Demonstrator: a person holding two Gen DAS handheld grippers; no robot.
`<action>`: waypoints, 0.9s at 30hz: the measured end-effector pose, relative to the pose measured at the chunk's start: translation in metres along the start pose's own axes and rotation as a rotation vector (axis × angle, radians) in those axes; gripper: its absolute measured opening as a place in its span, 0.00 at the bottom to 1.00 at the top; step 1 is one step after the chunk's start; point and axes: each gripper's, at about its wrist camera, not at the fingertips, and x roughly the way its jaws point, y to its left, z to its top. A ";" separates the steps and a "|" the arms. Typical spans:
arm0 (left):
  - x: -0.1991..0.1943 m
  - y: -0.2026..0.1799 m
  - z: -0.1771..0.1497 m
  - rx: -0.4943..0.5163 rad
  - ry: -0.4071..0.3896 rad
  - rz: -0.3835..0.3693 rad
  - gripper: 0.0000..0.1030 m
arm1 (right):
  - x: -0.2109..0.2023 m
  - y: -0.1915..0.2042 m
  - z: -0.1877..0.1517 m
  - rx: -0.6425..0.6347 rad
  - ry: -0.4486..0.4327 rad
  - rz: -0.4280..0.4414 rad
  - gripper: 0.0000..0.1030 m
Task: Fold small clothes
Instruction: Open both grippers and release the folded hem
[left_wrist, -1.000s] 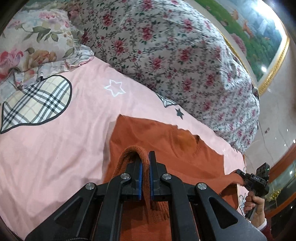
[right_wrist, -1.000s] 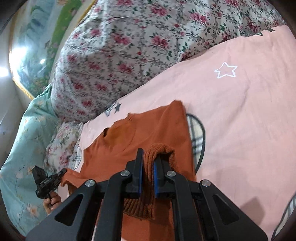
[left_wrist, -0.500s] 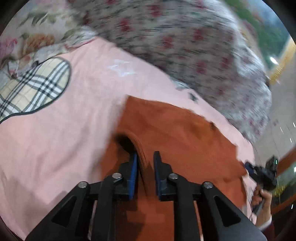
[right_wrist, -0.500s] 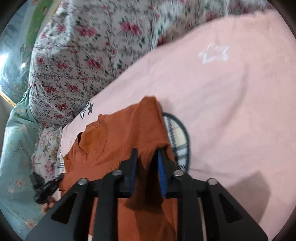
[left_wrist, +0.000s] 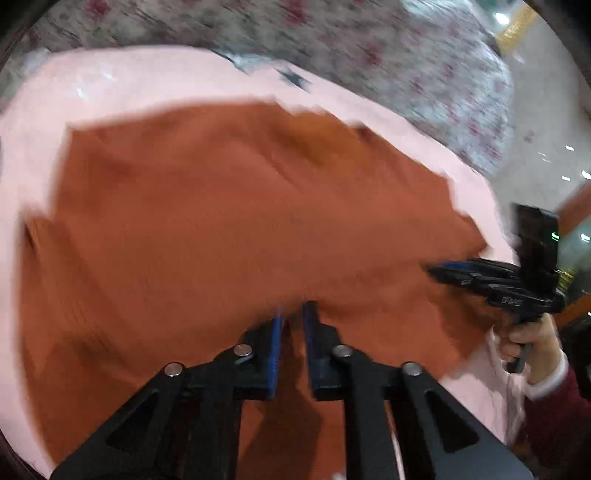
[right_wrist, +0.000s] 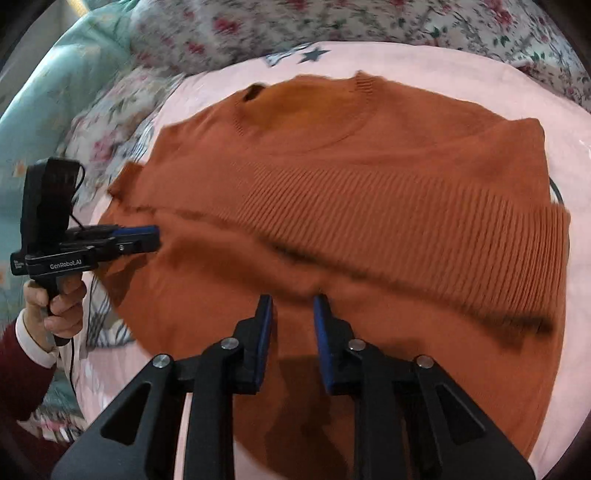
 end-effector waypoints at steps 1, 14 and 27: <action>0.002 0.011 0.012 -0.022 -0.007 0.025 0.14 | -0.003 -0.013 0.012 0.028 -0.039 -0.083 0.20; -0.067 0.072 -0.006 -0.305 -0.253 0.051 0.29 | -0.068 -0.071 -0.009 0.353 -0.323 -0.177 0.22; -0.111 0.027 -0.173 -0.444 -0.244 -0.088 0.48 | -0.072 -0.009 -0.106 0.394 -0.278 -0.009 0.37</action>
